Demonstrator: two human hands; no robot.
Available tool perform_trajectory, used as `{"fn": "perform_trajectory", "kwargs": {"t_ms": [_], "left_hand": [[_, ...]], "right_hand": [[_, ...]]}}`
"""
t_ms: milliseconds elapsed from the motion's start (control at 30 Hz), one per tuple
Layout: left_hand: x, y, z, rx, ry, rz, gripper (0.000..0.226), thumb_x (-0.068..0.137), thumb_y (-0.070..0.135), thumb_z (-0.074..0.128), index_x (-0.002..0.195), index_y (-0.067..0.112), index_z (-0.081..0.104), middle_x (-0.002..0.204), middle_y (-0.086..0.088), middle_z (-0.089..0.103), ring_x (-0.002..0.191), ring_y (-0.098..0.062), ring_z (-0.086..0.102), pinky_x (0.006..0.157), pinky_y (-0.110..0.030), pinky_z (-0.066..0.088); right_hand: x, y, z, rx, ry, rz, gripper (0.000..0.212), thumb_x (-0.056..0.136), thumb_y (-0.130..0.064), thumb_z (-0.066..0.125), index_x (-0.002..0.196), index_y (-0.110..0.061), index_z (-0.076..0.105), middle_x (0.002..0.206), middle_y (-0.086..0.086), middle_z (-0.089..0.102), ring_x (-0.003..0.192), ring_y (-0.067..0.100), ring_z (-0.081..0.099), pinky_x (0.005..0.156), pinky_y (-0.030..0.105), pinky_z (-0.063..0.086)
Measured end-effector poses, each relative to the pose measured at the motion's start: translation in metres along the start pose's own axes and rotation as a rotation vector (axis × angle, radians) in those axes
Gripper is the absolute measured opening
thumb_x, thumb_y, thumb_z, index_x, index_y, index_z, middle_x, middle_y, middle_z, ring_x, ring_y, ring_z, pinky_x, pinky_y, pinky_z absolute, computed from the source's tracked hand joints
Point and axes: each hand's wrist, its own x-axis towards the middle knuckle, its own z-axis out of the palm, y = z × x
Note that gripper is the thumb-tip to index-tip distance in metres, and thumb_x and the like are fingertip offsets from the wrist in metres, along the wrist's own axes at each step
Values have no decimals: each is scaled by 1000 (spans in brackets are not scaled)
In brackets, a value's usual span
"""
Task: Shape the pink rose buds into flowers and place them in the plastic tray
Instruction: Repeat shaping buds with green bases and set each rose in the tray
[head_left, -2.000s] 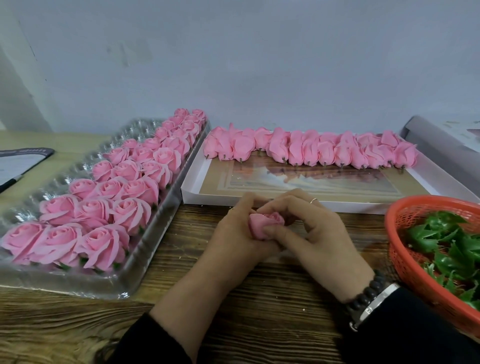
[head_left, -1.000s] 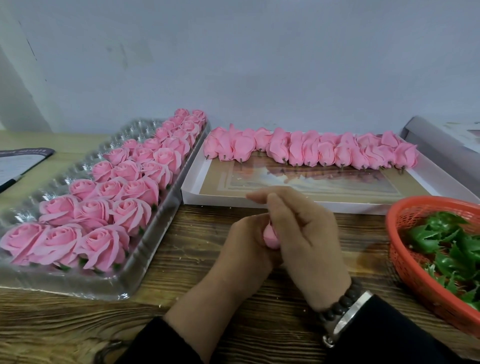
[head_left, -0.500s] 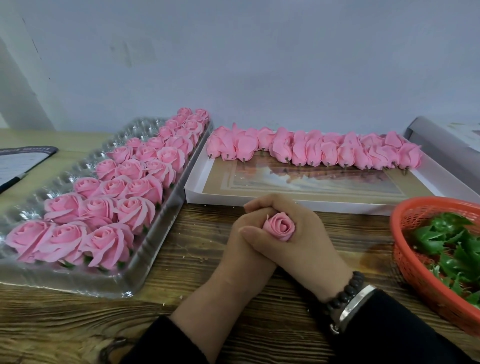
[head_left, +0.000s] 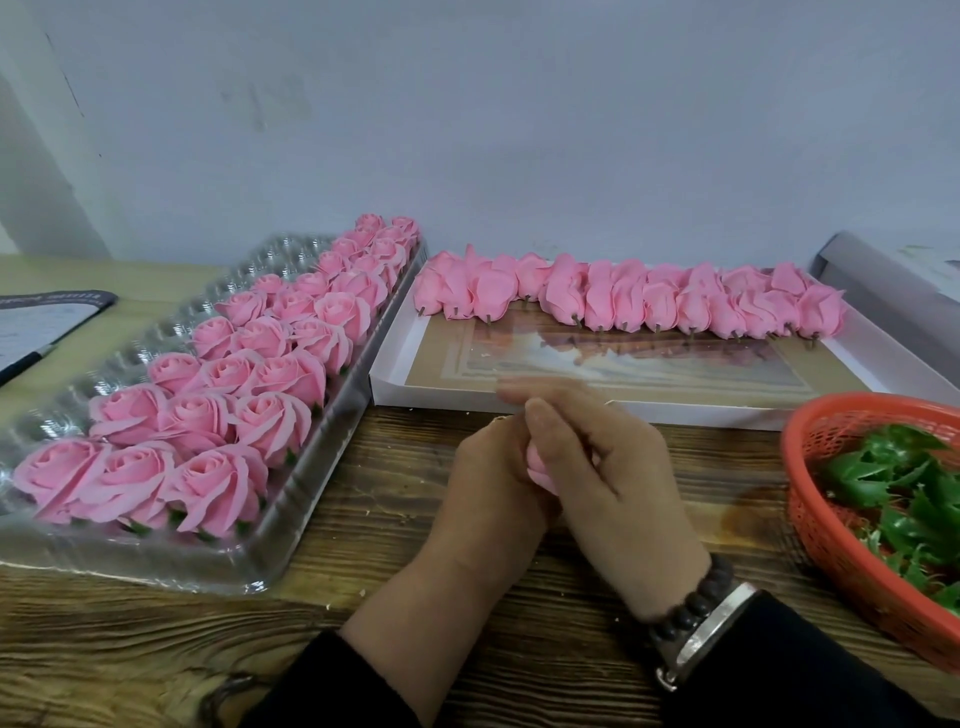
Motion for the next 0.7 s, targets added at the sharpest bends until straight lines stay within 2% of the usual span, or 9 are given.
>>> {"fn": "perform_trajectory", "kwargs": {"t_ms": [133, 200, 233, 333, 400, 433, 500, 567, 700], "left_hand": [[-2, -1, 3, -3, -36, -53, 38, 95, 1, 34, 91, 8, 71, 73, 10, 64, 68, 13, 60, 63, -5, 47], [1, -5, 5, 204, -59, -49, 31, 92, -4, 43, 117, 13, 51, 101, 10, 53, 84, 29, 46, 76, 5, 34], [2, -2, 5, 355, -146, -57, 34, 94, -4, 37, 123, 14, 38, 118, -5, 49, 101, 29, 39, 87, 4, 25], [7, 7, 2, 729, -298, -161, 45, 98, 3, 28, 139, 7, 11, 152, -9, 15, 136, -10, 17, 97, -16, -7], [0, 1, -4, 508, -266, -198, 45, 92, -3, 42, 134, 1, 29, 138, -7, 39, 118, 6, 43, 98, -8, 13], [-3, 6, -6, 349, -269, -204, 43, 86, -9, 50, 126, 2, 39, 118, -2, 53, 94, 17, 54, 85, -3, 35], [-4, 7, -10, 155, -212, -153, 34, 79, -14, 58, 101, 12, 56, 76, 13, 59, 59, 19, 55, 54, -1, 41], [-1, 2, -7, 141, -138, -103, 24, 81, -3, 62, 79, 20, 61, 63, 11, 63, 62, 11, 61, 54, -4, 43], [1, 7, -4, 59, -40, 0, 21, 78, 3, 67, 72, 22, 64, 63, 12, 68, 65, 2, 64, 58, -9, 45]], "right_hand": [[2, 2, 5, -134, -34, -78, 28, 85, -21, 48, 97, -21, 73, 107, -16, 66, 113, -2, 53, 102, 24, 38], [5, 3, -2, -134, -149, -81, 31, 84, -17, 46, 99, -19, 72, 108, -16, 66, 116, -3, 51, 105, 27, 36], [7, 3, -5, -130, -232, -80, 33, 84, -16, 44, 101, -19, 72, 110, -15, 66, 117, -4, 51, 106, 27, 36], [8, 3, -11, -131, -375, -98, 38, 82, -11, 42, 107, -18, 70, 115, -12, 66, 117, -4, 52, 106, 27, 37], [7, 2, -13, -134, -376, -132, 37, 82, -15, 45, 110, -20, 69, 116, -11, 66, 114, -2, 53, 103, 30, 39], [5, 2, -14, -140, -365, -150, 37, 82, -22, 48, 114, -26, 65, 116, -12, 65, 112, -2, 54, 101, 31, 41], [2, 3, -15, -153, -318, -170, 42, 80, -41, 47, 122, -42, 51, 118, -14, 63, 110, 2, 53, 97, 32, 43], [0, 4, -15, -50, -204, -115, 38, 81, -50, 43, 118, -46, 51, 112, -15, 65, 106, 5, 57, 92, 30, 45], [-1, 5, -6, 158, 66, -13, 36, 86, -45, 37, 95, -32, 69, 93, -18, 70, 92, -5, 62, 79, 9, 44]]}}
